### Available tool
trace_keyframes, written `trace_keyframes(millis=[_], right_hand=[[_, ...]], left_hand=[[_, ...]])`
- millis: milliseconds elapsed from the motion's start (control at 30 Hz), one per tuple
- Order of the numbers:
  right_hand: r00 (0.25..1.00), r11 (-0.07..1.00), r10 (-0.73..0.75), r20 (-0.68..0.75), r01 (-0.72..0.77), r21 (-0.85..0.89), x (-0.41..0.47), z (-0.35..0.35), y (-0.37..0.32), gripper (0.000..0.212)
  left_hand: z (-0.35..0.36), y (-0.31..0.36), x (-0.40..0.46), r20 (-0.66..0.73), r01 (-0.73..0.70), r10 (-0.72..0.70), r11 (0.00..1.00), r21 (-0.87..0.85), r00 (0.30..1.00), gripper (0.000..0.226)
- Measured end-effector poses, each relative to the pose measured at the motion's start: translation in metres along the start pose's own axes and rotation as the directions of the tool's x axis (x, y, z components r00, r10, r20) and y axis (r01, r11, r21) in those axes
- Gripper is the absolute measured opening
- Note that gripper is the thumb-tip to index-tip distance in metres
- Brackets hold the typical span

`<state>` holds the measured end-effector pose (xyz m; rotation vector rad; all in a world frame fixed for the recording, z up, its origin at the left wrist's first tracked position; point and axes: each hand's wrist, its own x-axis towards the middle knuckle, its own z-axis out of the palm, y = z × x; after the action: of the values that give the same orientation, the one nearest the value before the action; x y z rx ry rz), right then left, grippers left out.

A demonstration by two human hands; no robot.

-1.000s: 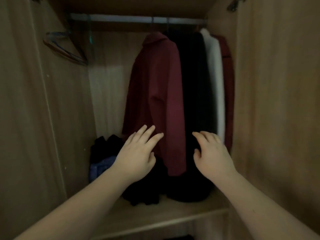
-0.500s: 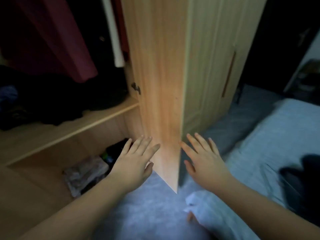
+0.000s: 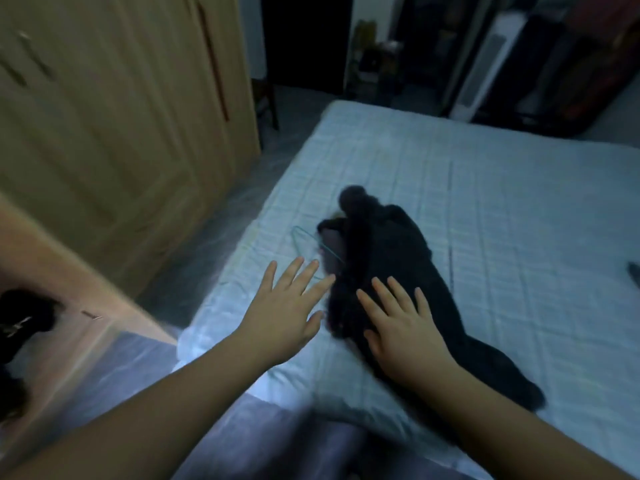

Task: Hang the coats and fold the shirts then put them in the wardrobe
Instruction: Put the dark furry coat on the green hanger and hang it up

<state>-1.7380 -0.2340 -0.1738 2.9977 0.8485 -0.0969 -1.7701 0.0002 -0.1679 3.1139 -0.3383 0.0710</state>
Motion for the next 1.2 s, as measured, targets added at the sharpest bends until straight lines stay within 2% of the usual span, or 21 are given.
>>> trace_keyframes(millis=[167,333,633,933,1200], right_hand=[[0.996,0.996,0.077,0.052,-0.079,0.036,-0.030,0.011,0.066,0.067],[0.991,0.990,0.093,0.099,-0.103,0.093,-0.028,0.031,0.079,0.066],[0.982,0.984,0.090,0.165,-0.114,0.139,0.032,0.049,0.063,0.063],[0.942,0.989,0.071,0.327,-0.109,0.098,0.176,0.110,0.037,0.063],[0.874,0.943,0.273,0.403,-0.325,0.066,0.253,0.201,0.049,0.063]], left_hand=[[0.015,0.059,0.035,0.080,-0.036,0.039,0.998,-0.042,0.996,0.060],[0.041,0.064,0.036,0.124,-0.069,0.072,0.997,-0.030,0.990,0.059],[0.086,0.011,0.071,0.208,-0.040,0.051,0.998,-0.055,0.977,0.059],[0.170,-0.102,0.129,0.293,0.045,0.004,0.986,-0.160,0.956,0.059],[0.279,-0.137,0.185,0.404,0.004,0.090,0.974,-0.227,0.910,0.060]])
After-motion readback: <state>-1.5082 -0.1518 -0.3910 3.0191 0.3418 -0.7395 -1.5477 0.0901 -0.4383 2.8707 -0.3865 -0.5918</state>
